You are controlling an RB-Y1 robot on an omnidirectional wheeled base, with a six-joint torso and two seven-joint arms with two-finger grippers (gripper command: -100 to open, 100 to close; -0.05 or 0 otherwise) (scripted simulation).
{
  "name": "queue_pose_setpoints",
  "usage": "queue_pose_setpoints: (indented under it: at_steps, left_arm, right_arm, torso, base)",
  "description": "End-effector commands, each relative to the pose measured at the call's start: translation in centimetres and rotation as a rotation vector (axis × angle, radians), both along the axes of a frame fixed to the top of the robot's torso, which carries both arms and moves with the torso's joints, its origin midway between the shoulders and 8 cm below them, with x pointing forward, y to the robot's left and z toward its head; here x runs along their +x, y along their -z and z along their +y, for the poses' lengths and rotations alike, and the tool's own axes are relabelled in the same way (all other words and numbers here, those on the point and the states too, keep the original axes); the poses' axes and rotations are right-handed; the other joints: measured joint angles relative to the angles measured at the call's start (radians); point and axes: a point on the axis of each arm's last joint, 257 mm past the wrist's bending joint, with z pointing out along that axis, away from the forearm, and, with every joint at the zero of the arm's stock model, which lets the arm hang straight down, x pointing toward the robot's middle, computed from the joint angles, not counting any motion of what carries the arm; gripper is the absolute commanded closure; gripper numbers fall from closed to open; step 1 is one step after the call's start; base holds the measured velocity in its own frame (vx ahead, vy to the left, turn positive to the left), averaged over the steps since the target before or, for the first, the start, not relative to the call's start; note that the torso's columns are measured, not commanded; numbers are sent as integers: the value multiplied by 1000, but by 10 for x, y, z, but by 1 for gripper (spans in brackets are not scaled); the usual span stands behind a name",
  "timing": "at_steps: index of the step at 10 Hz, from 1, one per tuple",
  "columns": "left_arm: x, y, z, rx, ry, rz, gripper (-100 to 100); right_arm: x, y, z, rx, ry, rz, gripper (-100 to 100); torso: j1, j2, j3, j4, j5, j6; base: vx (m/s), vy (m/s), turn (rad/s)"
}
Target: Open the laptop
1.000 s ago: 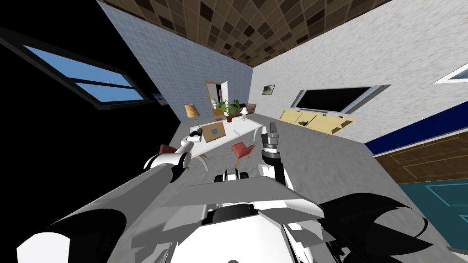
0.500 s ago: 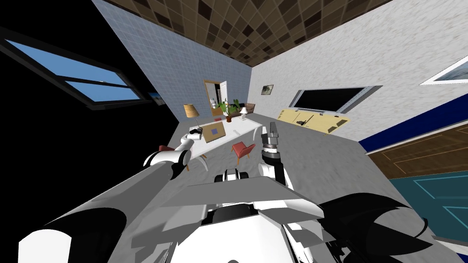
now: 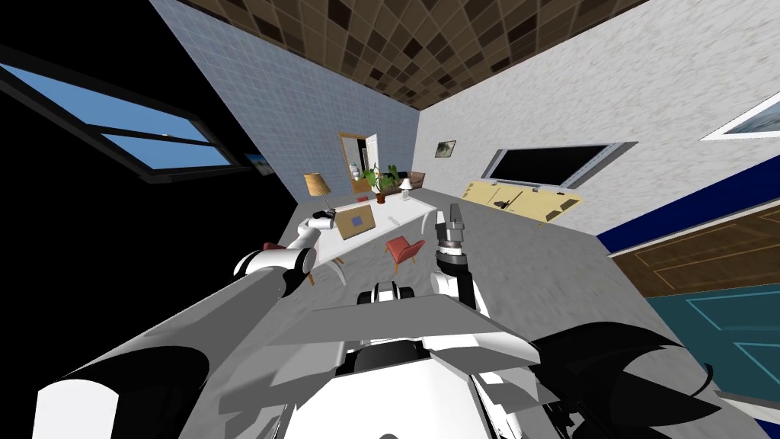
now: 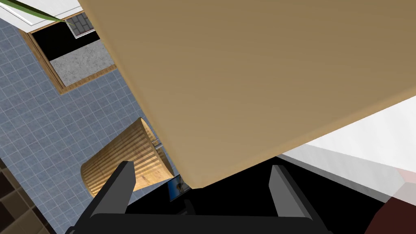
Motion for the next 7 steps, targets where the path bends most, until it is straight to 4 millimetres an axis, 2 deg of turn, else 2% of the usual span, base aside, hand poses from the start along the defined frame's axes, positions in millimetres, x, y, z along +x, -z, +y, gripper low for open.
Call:
queue_pose_setpoints:
  at_steps: [1,5,7]
  left_arm:
    - [3,-13,6,11,-7,14,-100]
    - [4,-19,9,18,-10,20,-100]
    - [2,-15,10,18,-11,24,-100]
  right_arm:
    - [0,0,0,0,0,0,0]
    - [0,0,0,0,0,0,0]
    - [0,0,0,0,0,0,0]
  torso:
    - [0,0,0,0,0,0]
    - [0,-1,0,0,0,0]
    - [2,-5,-3,-1,1,0]
  base:
    - [-6,-16,-6]
    - [-1,-10,-2]
    - [79,29,-8]
